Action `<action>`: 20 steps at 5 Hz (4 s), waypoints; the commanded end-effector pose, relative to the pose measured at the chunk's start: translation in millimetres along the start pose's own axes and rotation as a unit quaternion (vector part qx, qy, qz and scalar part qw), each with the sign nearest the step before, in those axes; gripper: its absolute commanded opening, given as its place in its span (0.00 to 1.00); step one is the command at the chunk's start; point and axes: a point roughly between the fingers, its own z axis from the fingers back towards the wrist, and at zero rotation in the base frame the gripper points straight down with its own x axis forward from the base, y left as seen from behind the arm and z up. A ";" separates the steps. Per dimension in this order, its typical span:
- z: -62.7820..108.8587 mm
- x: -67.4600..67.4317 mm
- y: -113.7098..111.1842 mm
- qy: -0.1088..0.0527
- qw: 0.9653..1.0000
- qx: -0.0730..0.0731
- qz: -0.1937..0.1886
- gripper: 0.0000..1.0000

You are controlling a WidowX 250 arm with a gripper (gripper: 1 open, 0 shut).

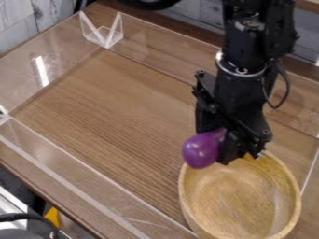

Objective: Remove the purple eggplant from inside the brown bowl and put it on the table

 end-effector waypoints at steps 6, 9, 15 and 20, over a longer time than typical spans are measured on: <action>2.4 6.0 -1.9 -0.019 1.000 0.008 0.003 0.00; 1.6 -2.7 13.7 -0.022 1.000 0.012 0.016 0.00; -5.5 -43.5 100.9 -0.012 0.996 0.049 0.069 0.00; -23.9 -58.0 132.0 -0.013 0.994 0.076 0.082 0.00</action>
